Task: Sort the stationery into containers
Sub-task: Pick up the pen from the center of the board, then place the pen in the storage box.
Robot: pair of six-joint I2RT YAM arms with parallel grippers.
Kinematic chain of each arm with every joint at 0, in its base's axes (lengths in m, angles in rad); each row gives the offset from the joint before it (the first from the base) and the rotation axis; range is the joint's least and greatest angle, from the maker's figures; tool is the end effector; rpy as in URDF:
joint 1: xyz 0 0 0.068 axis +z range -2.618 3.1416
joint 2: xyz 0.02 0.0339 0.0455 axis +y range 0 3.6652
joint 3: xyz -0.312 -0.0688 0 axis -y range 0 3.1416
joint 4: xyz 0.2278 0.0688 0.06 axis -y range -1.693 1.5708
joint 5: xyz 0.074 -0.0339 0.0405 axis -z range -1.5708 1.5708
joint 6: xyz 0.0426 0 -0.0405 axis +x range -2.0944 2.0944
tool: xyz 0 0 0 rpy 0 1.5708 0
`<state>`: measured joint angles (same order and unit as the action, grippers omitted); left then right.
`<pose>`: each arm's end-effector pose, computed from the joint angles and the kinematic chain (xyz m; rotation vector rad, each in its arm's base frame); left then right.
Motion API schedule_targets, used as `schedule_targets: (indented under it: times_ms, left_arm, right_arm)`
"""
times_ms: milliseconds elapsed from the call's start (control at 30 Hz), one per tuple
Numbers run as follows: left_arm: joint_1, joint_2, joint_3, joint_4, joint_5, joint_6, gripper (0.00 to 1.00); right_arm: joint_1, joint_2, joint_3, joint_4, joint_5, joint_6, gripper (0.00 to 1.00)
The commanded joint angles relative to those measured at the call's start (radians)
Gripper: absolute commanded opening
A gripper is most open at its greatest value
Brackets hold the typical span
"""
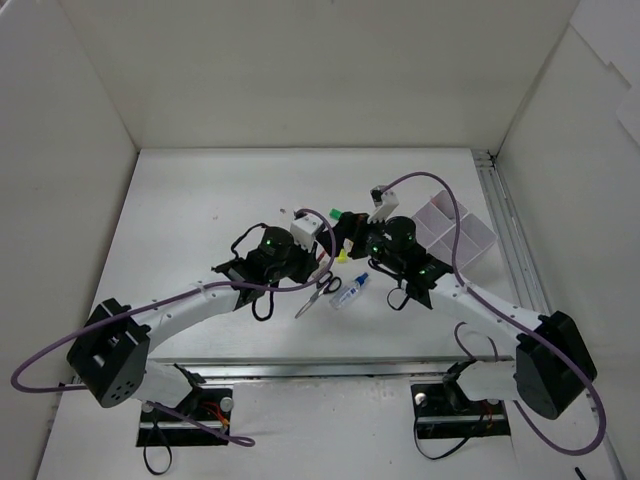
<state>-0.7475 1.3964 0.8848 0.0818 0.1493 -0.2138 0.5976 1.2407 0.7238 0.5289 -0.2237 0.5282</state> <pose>0.2153 -0.2082 0.3132 0.6437 1.9768 -0.7538 0.2114 0.1553 0.3496 -0.2446 1.6416 1.0473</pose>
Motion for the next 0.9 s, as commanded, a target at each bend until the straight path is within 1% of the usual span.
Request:
schedule_targets:
  times_ms: [0, 100, 233, 267, 300, 367, 400, 433, 467, 533, 567, 600, 633, 700, 733, 800, 867]
  left_arm:
    - [-0.012, -0.065, 0.014, 0.113, -0.001, -0.009, 0.00]
    - [-0.021, -0.089, 0.000, 0.124, -0.010, -0.006, 0.00]
    - [-0.030, -0.117, -0.018, 0.133, -0.031, -0.006, 0.00]
    - [-0.030, -0.122, -0.021, 0.142, -0.030, -0.006, 0.00]
    - [-0.030, -0.125, -0.026, 0.147, -0.030, -0.006, 0.00]
    - [-0.030, -0.122, -0.024, 0.154, -0.033, -0.006, 0.00]
    - [-0.030, -0.119, -0.018, 0.156, -0.034, -0.006, 0.00]
    - [-0.030, -0.111, -0.012, 0.154, -0.037, -0.006, 0.00]
    - [-0.030, -0.106, -0.009, 0.151, -0.040, -0.006, 0.00]
    - [-0.030, -0.093, 0.008, 0.147, -0.053, -0.010, 0.00]
    - [-0.030, -0.091, 0.014, 0.133, -0.056, -0.012, 0.01]
    - [-0.030, -0.089, 0.026, 0.124, -0.059, -0.016, 0.05]
    - [-0.030, -0.089, 0.029, 0.113, -0.071, -0.016, 0.27]
    - [-0.030, -0.097, 0.034, 0.104, -0.080, -0.019, 0.55]
    - [-0.030, -0.108, 0.029, 0.093, -0.092, -0.018, 0.77]
    - [-0.030, -0.126, 0.025, 0.076, -0.123, -0.021, 0.98]
    - [-0.030, -0.155, 0.020, 0.036, -0.193, -0.024, 1.00]
  right_arm:
    - [0.025, 0.051, 0.055, 0.111, 0.118, 0.084, 0.94]
    - [0.027, 0.094, 0.062, 0.096, 0.145, 0.125, 0.88]
    - [0.033, 0.121, 0.094, 0.042, 0.149, 0.124, 0.87]
    - [0.034, 0.126, 0.095, 0.043, 0.149, 0.125, 0.84]
    - [0.037, 0.129, 0.103, 0.045, 0.147, 0.124, 0.77]
    - [0.047, 0.134, 0.111, 0.046, 0.136, 0.124, 0.58]
    - [0.054, 0.132, 0.115, 0.058, 0.136, 0.121, 0.38]
    - [0.057, 0.134, 0.118, 0.063, 0.121, 0.115, 0.32]
    - [0.059, 0.134, 0.120, 0.065, 0.116, 0.109, 0.22]
    - [0.060, 0.129, 0.123, 0.083, 0.095, 0.089, 0.13]
    - [0.060, 0.118, 0.123, 0.086, 0.095, 0.076, 0.01]
    - [0.062, 0.111, 0.124, 0.088, 0.099, 0.066, 0.00]
    - [0.059, 0.094, 0.121, 0.089, 0.121, 0.052, 0.00]
    - [0.050, 0.074, 0.117, 0.085, 0.151, 0.012, 0.00]
    - [0.038, 0.053, 0.115, 0.083, 0.153, 0.000, 0.00]
    - [-0.011, 0.031, 0.111, 0.071, 0.153, -0.028, 0.00]
    - [-0.056, -0.009, 0.118, 0.037, 0.173, -0.097, 0.00]
